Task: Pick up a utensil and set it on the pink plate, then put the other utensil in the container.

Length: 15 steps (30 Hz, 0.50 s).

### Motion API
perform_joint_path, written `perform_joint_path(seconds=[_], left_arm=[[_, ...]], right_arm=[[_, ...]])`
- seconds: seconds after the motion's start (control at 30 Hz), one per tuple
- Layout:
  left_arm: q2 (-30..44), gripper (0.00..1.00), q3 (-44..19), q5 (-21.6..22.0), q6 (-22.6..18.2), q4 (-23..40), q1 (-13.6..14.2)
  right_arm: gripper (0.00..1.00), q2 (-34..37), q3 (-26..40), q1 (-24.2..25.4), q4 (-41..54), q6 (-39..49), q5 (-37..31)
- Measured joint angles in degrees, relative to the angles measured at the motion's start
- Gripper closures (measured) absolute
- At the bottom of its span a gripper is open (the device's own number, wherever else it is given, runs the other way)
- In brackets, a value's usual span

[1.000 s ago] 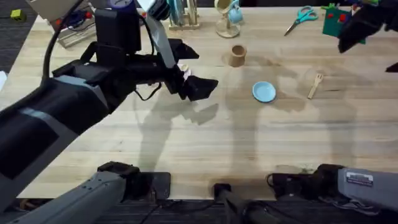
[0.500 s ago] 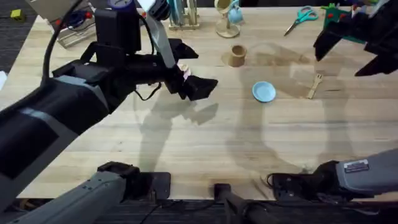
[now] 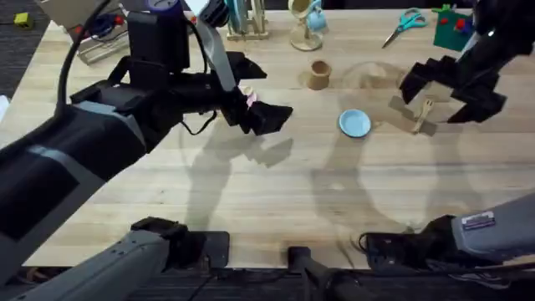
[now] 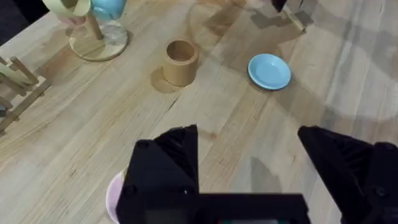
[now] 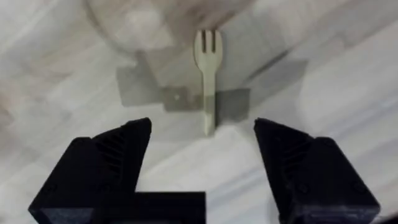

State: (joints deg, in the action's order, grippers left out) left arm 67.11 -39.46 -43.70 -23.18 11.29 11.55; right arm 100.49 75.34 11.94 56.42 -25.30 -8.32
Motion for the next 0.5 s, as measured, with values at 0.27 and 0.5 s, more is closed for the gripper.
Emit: perform_joint_path(seconds=[0.27,0.5], left_arm=[[0.00,0.026,0.00,0.00,0.00,0.00,0.00],[0.00,0.026,0.00,0.00,0.00,0.00,0.00]], right_arm=[[0.007,0.02,-3.84,0.26,-9.41,0.07,-0.02],[0.007,0.10,-3.90,0.88,-10.14,0.07,0.00]])
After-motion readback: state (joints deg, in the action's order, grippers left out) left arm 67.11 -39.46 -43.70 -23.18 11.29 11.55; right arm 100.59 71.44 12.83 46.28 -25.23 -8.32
